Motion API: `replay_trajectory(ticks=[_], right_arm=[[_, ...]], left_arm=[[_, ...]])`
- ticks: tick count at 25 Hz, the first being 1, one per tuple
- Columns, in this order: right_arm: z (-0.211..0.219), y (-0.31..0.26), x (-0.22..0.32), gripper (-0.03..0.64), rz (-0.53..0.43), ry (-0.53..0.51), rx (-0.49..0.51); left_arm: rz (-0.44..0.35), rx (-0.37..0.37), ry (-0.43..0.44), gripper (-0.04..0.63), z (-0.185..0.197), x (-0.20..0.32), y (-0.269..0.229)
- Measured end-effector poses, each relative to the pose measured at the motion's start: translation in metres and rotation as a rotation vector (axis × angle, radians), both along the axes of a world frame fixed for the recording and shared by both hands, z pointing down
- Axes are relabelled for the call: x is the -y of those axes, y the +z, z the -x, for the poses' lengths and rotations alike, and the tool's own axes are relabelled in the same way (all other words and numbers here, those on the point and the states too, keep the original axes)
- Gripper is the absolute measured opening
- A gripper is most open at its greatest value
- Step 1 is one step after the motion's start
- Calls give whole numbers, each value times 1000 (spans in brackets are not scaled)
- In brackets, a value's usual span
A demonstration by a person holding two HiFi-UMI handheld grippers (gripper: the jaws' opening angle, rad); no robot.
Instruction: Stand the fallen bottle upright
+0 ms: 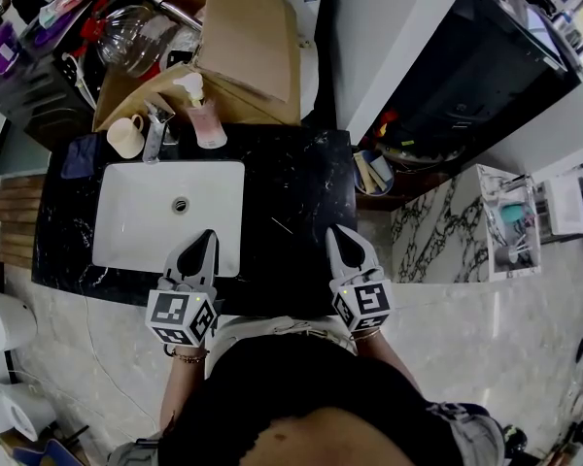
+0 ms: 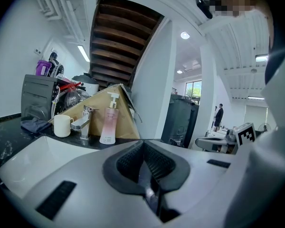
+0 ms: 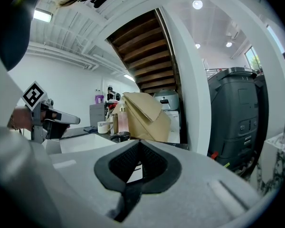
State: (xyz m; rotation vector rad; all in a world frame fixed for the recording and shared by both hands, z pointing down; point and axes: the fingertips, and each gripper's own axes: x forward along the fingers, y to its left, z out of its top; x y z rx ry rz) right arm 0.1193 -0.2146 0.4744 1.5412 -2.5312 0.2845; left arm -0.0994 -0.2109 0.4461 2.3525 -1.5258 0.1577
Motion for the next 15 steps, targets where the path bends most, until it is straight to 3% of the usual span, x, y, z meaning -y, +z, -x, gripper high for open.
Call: replay_trajectory(ticks=[15], right_arm=[[0, 1, 1, 6, 0, -3, -7]], left_arm=[[6, 8, 4, 3, -1, -4, 1]])
